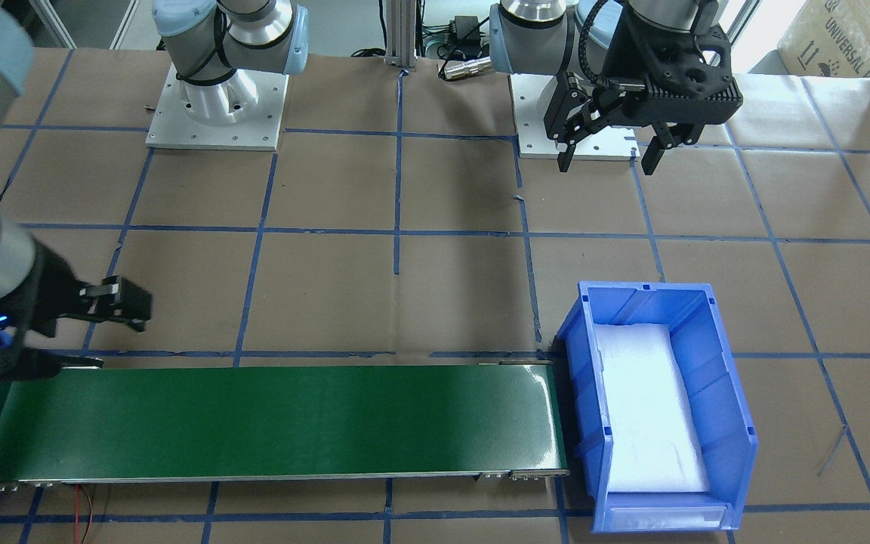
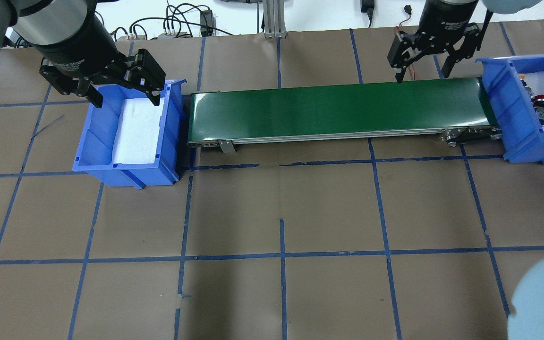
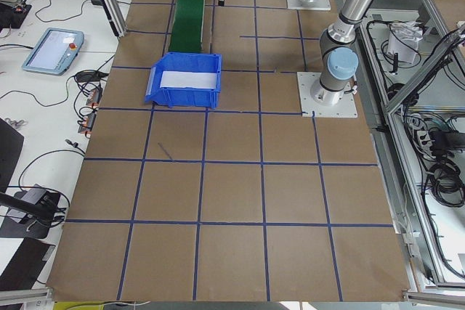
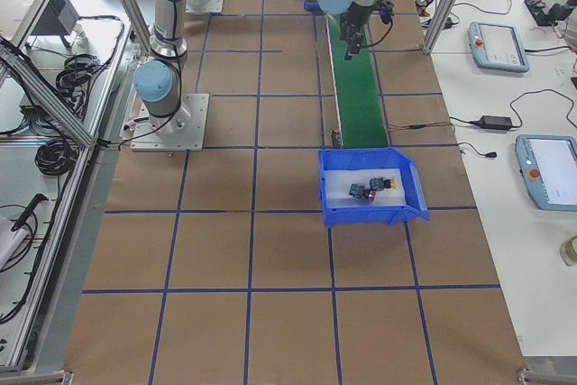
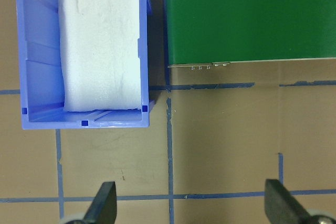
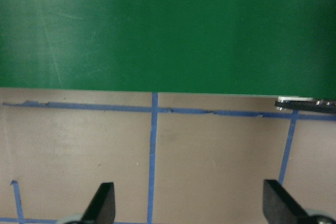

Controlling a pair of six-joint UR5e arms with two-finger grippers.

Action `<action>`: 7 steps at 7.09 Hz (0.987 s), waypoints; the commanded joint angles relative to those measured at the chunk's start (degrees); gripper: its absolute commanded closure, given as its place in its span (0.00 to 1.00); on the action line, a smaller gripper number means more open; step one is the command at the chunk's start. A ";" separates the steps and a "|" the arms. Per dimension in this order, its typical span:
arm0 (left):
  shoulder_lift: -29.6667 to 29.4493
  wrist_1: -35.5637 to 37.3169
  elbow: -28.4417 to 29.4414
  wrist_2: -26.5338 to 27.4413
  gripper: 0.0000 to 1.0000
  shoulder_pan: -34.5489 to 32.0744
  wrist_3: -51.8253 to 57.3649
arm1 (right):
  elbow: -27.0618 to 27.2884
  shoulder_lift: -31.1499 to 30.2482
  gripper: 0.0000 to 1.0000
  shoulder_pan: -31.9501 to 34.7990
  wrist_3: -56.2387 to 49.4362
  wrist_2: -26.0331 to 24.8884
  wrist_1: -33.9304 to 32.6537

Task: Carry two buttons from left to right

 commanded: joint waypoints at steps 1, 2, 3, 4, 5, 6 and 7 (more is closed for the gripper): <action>0.41 0.02 -0.37 0.01 0.00 0.04 0.01 | 6.50 -10.87 0.00 2.73 2.16 1.49 0.58; 0.41 0.02 -0.38 0.01 0.00 0.04 0.01 | 5.90 -10.92 0.00 3.52 1.81 1.67 0.41; 0.50 0.02 -0.55 0.01 0.00 0.04 0.01 | 5.12 -9.79 0.00 3.53 1.81 1.76 0.41; 0.32 0.02 -0.38 -0.08 0.00 0.04 0.01 | 4.67 -9.43 0.00 3.45 2.50 1.76 0.32; 0.24 0.02 -0.38 -0.08 0.00 -0.04 0.01 | 4.58 -9.43 0.00 3.44 3.73 1.59 0.23; 0.41 0.02 -0.64 -0.08 0.00 -0.04 0.01 | 4.67 -9.52 0.00 3.44 4.17 1.67 0.23; 0.32 0.02 -0.73 -0.34 0.00 -0.04 -0.08 | 4.41 -10.04 0.00 3.44 4.44 1.59 0.06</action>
